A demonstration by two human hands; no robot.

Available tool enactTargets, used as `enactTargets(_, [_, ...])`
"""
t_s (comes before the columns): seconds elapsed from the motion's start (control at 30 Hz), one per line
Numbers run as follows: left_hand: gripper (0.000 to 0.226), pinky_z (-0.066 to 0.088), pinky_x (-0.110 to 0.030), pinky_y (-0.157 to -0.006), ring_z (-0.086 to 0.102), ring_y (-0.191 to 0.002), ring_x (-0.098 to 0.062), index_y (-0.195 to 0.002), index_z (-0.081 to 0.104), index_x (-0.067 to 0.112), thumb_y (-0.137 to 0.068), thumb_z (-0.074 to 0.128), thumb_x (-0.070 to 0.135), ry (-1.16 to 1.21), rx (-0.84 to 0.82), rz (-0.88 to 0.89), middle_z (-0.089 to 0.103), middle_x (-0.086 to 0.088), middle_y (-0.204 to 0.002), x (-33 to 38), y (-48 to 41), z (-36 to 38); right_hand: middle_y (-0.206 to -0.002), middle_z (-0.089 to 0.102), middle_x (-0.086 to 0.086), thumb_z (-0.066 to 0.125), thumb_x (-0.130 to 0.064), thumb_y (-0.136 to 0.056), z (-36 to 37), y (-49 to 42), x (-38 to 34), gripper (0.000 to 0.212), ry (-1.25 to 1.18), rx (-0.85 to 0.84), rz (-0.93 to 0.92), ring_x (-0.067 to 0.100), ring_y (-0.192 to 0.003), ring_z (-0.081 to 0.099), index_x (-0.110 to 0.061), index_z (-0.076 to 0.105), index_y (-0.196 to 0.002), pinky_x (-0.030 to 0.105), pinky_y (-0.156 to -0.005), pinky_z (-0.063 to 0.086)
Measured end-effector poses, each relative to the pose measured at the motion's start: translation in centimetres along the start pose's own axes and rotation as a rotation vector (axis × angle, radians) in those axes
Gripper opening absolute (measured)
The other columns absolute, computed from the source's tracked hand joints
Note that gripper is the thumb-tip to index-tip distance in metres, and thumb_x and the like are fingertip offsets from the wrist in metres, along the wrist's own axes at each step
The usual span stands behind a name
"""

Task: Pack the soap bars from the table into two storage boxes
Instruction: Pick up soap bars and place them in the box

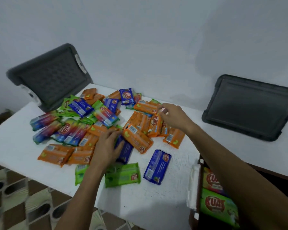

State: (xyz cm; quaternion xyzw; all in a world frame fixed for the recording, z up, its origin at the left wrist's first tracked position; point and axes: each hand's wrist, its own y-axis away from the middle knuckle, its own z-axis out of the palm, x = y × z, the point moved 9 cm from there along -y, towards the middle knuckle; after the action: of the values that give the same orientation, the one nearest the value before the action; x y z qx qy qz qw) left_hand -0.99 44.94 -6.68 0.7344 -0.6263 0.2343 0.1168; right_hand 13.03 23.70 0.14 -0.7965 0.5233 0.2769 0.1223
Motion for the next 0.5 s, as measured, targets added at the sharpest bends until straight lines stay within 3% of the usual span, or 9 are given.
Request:
enactTargets(0.07, [0.043,0.04,-0.041,-0.102,0.047,-0.123,-0.026,-0.129,0.057,0.017,-0.088,0.065,0.029,-0.032,-0.012,0.017,0.051,-0.007,-0.132,-0.5,0.1,0.7,-0.117,0.065,0.01,0.043,-0.017,-0.097,0.8,-3.0,0.9,0.036,0.043,-0.017,0.028,0.023,-0.084,0.065,-0.019,0.056,-0.13,0.027,-0.064,0.046])
enactTargets(0.23, [0.046,0.041,-0.042,-0.1,0.043,-0.123,-0.026,-0.131,0.054,0.018,-0.088,0.065,0.031,-0.056,0.025,0.009,0.047,-0.006,-0.134,-1.4,0.3,1.5,-0.137,0.053,0.013,0.046,-0.007,-0.094,2.1,-9.2,2.9,0.045,0.184,-0.086,0.088,0.03,-0.119,0.053,-0.023,0.05,-0.136,0.036,-0.088,0.046])
enactTargets(0.37, [0.048,0.041,-0.041,-0.098,0.042,-0.122,-0.025,-0.132,0.052,0.018,-0.089,0.053,0.04,-0.042,0.036,0.002,0.045,-0.005,-0.134,-1.4,0.6,1.7,-0.143,0.037,0.014,0.051,-0.006,-0.094,3.0,-12.3,4.2,0.06,0.458,-0.244,0.069,0.035,-0.12,0.048,-0.037,0.038,-0.144,0.039,-0.087,0.045])
enactTargets(0.5, [0.05,0.039,-0.039,-0.099,0.041,-0.122,-0.023,-0.132,0.051,0.02,-0.089,0.044,0.046,-0.022,0.042,-0.008,0.044,-0.003,-0.135,-1.6,0.5,1.7,-0.153,0.018,0.012,0.049,-0.005,-0.095,3.7,-14.3,4.9,0.071,0.597,-0.339,0.074,0.038,-0.129,0.042,-0.051,0.029,-0.145,0.045,-0.099,0.046])
